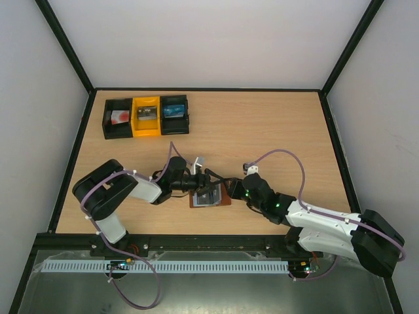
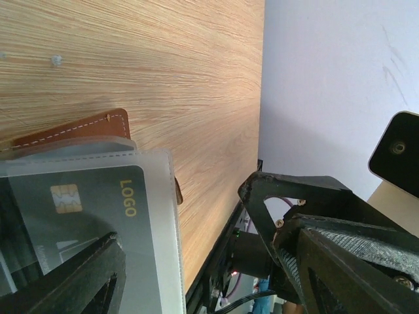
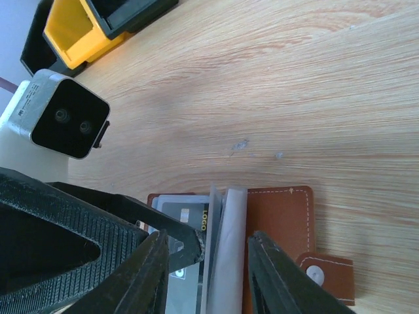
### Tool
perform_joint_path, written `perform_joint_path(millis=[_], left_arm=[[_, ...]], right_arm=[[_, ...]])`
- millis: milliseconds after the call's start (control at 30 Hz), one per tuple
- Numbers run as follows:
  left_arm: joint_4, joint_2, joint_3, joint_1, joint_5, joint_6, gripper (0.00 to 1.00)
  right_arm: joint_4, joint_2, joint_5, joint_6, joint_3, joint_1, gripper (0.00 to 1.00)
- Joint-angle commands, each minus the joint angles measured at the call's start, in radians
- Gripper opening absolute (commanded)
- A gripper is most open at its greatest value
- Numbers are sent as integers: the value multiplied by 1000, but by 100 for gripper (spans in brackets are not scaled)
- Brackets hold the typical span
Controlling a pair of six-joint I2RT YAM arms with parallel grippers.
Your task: Take the credit cards out of the card holder
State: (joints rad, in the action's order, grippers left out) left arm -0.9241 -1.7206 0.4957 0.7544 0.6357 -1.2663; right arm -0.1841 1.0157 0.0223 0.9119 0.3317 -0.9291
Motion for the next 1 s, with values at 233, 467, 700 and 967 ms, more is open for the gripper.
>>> perform_joint_path(millis=[233,467,700,967], left_arm=[[81,65,8,-11,-64,45,69],[132,126,-40,-50,-99,54,66],[216,156,-57,-72,-122,87,59],[273,150,-79,-72,-164,117,49]], right_arm=[[3,-46,-199,5,37,1,25],[-43,27,-292,20,77,-6,20],[-27,131,-274,12,124,-18,19],[-36,241,-255,25,130,-22,18]])
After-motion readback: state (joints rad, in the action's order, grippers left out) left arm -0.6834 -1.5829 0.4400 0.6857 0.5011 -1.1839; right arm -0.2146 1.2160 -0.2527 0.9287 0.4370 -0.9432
